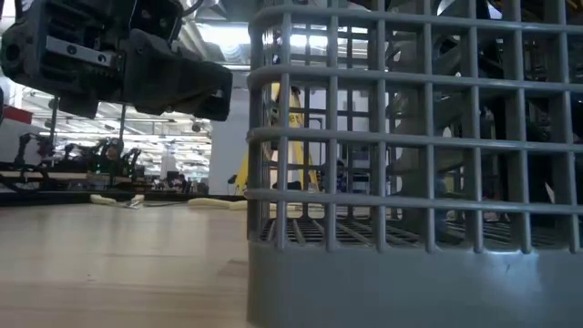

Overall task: Sort silverware
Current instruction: Put the bottom black fork into the gray cutlery rack

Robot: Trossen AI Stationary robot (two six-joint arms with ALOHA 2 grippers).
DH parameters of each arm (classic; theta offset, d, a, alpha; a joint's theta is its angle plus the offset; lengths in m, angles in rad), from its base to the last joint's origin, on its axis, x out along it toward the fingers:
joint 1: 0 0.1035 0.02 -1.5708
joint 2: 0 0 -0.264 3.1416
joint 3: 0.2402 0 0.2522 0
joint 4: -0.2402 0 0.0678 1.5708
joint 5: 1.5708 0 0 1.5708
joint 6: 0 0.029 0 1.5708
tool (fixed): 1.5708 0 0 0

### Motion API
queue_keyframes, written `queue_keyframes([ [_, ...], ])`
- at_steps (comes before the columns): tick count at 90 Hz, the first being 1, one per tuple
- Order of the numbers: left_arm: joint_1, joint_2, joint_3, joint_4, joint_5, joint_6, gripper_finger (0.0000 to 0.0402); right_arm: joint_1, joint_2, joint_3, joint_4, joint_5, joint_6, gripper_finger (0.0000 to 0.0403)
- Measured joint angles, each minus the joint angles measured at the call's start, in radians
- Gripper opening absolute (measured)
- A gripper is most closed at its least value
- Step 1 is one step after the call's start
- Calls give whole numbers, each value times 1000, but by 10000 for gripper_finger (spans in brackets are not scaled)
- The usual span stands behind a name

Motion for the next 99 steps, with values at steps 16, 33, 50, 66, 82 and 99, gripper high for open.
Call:
queue_keyframes([
  [16,0,0,0,-1,0,0,0,0,-3,0,35,-32,-28,5],
  [33,0,0,0,-1,0,-12,0,1,-4,16,184,-87,-8,0],
  [50,-1,0,0,-2,0,-31,0,29,-7,188,156,-109,-62,0],
  [66,-11,0,0,-5,-1,-60,0,109,-22,541,-217,-29,-248,0],
  [82,-21,0,0,3,-4,-73,0,208,4,945,-676,131,-384,0],
  [99,-34,0,0,7,-30,-72,0,368,114,1303,-991,262,-381,0],
])
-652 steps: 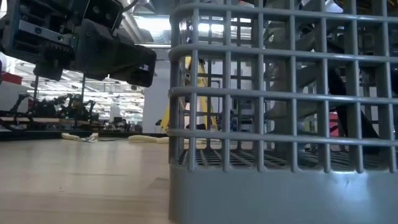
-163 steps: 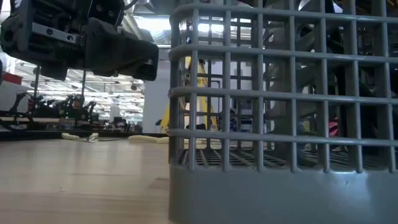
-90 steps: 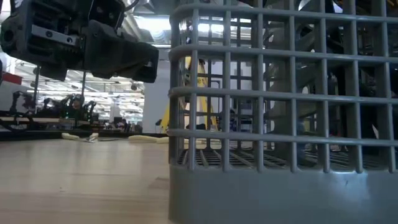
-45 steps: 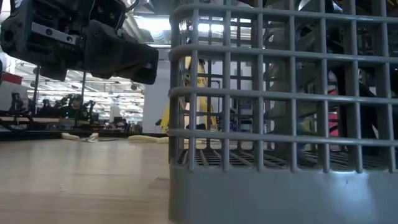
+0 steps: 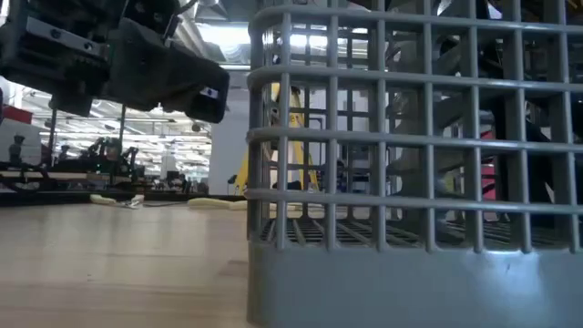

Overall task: Sort silverware
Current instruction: Put the bottom black fork into the gray cutlery rack

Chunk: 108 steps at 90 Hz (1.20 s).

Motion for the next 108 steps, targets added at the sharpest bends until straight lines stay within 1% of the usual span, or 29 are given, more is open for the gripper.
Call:
queue_keyframes([
  [14,0,0,0,3,-10,-7,0,155,134,197,-136,4,16,0],
  [29,0,0,0,7,-9,-10,0,280,297,376,-288,4,-4,0],
  [35,0,0,0,11,-10,-10,0,318,356,441,-309,-2,-9,0],
  [50,0,0,0,16,-9,-3,0,401,499,599,-355,-106,-50,0],
  [60,0,0,0,17,-9,1,0,435,586,690,-483,-97,-86,0],
  [66,0,0,0,17,-9,1,0,433,621,717,-514,-59,-91,0],
  [75,0,0,0,18,-9,4,0,429,654,720,-502,-53,-100,0],
  [91,0,0,0,17,-10,4,0,424,699,720,-504,-135,-117,0],
  [99,0,0,0,16,-11,5,0,423,698,720,-493,-141,-122,0],
  [108,0,0,0,16,-11,9,0,423,693,720,-439,-152,-122,0],
])
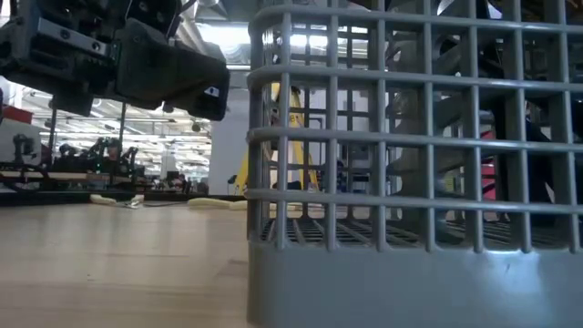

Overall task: Sort silverware
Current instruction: Put the bottom black fork into the gray cutlery rack

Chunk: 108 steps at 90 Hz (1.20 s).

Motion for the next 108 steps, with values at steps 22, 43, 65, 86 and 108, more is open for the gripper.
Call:
queue_keyframes([
  [22,0,0,0,0,-2,1,0,0,-4,22,52,-10,-4,0],
  [43,0,0,0,-1,-3,7,0,0,11,-8,122,23,-42,0],
  [65,0,0,0,-9,-2,22,0,-7,78,-39,118,60,-117,0],
  [86,0,0,0,-31,-2,33,0,3,134,-84,181,-40,-148,3],
  [108,0,0,0,-24,20,50,0,23,140,-147,230,-68,-109,77],
])
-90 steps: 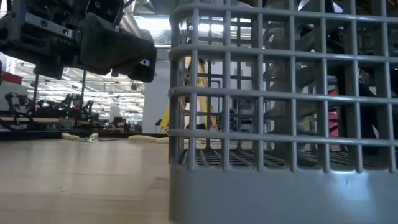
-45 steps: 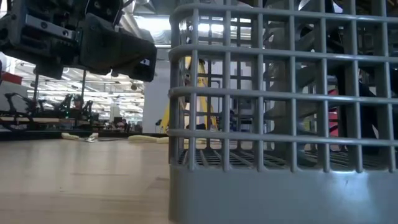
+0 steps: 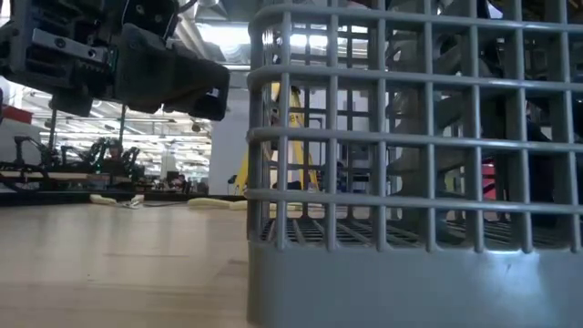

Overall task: Sort silverware
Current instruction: Put the bottom black fork into the gray cutlery rack, then put the bottom yellow knife into the gray cutlery rack

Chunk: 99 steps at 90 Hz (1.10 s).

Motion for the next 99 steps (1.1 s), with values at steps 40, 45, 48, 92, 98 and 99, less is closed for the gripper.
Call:
queue_keyframes([
  [40,139,0,19,-4,193,12,0,16,-91,46,-305,336,150,217],
  [45,168,0,19,-28,212,37,0,3,-122,13,-277,345,145,212],
  [48,186,0,19,-36,214,59,0,-11,-140,-6,-275,346,144,208],
  [92,454,2,21,-37,294,98,0,-351,-462,-785,-223,274,-172,189],
  [98,471,2,21,-44,294,101,0,-399,-486,-878,-178,251,-261,189],
  [99,474,2,21,-46,294,101,0,-407,-486,-893,-169,243,-276,189],
])
